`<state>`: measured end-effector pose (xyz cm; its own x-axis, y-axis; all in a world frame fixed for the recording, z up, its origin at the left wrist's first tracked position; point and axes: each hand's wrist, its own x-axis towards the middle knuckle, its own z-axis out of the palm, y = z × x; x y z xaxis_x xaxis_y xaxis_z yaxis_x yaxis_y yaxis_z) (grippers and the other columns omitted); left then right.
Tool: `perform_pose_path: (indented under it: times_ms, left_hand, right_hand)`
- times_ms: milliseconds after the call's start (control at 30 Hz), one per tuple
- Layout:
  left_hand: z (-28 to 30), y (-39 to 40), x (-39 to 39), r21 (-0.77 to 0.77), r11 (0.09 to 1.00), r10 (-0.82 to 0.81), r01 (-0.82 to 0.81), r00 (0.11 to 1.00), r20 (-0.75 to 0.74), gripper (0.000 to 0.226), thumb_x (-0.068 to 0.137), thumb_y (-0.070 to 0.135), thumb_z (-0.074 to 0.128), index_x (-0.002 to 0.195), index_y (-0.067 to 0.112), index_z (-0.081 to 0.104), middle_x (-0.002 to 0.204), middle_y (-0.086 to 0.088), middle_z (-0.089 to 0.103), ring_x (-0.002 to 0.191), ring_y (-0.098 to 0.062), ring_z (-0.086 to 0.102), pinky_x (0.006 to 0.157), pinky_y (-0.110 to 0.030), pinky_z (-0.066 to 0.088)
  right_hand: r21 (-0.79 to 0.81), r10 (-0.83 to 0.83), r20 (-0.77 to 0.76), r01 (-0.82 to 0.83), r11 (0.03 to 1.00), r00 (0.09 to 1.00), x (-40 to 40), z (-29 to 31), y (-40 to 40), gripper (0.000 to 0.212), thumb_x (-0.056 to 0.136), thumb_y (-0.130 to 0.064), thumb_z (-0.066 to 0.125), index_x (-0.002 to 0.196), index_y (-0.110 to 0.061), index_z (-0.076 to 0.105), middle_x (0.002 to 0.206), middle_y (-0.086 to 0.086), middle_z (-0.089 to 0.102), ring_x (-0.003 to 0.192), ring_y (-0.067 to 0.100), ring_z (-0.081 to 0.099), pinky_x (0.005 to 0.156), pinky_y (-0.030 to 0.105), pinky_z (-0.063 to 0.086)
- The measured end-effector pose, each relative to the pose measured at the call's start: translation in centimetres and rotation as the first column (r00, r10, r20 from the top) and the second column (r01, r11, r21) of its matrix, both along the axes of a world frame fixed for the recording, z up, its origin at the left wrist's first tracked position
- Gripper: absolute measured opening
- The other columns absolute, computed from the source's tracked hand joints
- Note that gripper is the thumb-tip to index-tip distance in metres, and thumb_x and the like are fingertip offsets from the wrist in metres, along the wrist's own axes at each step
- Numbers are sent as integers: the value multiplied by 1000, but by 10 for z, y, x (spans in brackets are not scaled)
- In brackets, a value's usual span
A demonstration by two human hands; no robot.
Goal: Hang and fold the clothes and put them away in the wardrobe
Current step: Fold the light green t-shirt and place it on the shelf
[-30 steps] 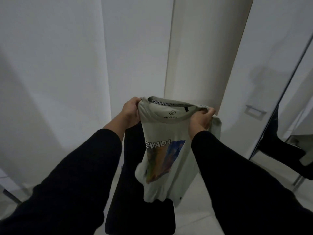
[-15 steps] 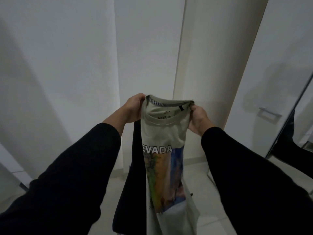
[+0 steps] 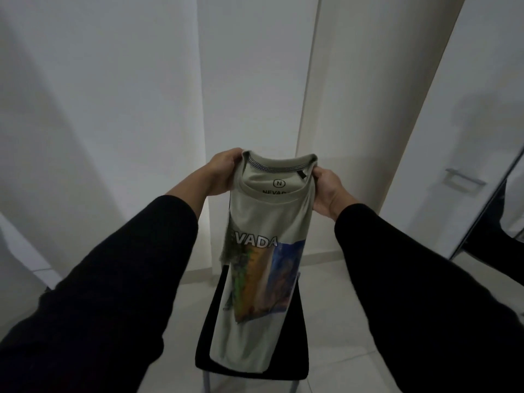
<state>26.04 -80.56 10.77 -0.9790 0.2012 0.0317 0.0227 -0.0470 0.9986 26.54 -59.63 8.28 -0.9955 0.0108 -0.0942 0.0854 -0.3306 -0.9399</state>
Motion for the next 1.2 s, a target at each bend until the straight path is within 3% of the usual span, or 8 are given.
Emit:
perform_pose_path:
  times_ms: [100,200,400,567,667,900,1033,1200]
  left_hand:
    - [-7,-2,-10,8,999,34,-35,999,20,29,98,19,37,81,10,58,81,-7,59,71,-20,57,65,-30,49]
    - [-16,1,-26,27,999,38,-40,997,64,29,99,21,37,82,11,59,82,-7,61,72,-20,58,66,-31,50]
    - [-25,14,-81,26,996,79,-82,992,96,29,98,19,37,76,11,55,76,-6,56,67,-19,53,63,-29,45]
    - [-25,27,-148,-15,989,145,-144,985,96,28,97,20,38,78,11,56,77,-6,56,67,-19,53,61,-29,45]
    - [-24,34,-186,-39,970,243,-241,967,82,28,97,24,40,77,13,57,75,-4,56,65,-17,53,59,-29,45]
    - [-17,42,-236,-27,961,276,-275,959,62,28,97,27,39,78,15,56,74,-4,56,66,-18,53,63,-29,44]
    - [-11,43,-240,-15,969,246,-246,969,32,27,97,26,39,79,14,55,76,-4,54,66,-17,51,64,-30,44]
    - [-22,31,-216,-11,983,183,-183,982,40,27,97,23,36,78,13,53,73,-4,52,64,-16,49,61,-28,43]
  right_hand:
    - [-19,-117,8,117,993,993,-21,-12,3,41,100,-33,41,105,1,64,113,19,66,100,32,63,93,43,52]
    - [-28,-153,17,154,988,988,-42,-18,4,35,100,-30,45,93,-1,63,101,17,67,87,29,64,85,40,53]
    - [-18,-101,33,102,995,994,-105,-27,6,41,98,-29,48,116,6,60,115,22,65,106,35,63,93,44,52]
    - [-13,-77,47,78,997,996,-174,-32,16,40,98,-35,47,102,0,65,106,18,69,98,32,65,93,44,52]
    - [-38,-98,53,100,994,994,-210,-32,23,36,100,-35,44,86,-6,61,85,9,66,78,22,63,76,35,54]
    - [-74,-154,-11,153,985,988,-259,-32,29,38,101,-31,42,132,-10,49,108,7,59,99,23,57,93,37,48]
    - [-89,-147,13,147,985,989,-264,-30,28,39,100,-34,43,129,-10,51,111,10,61,102,25,58,98,40,47]
    - [-73,-120,60,124,990,991,-238,-41,19,29,98,-34,47,95,-10,63,87,9,66,91,27,63,96,44,50]
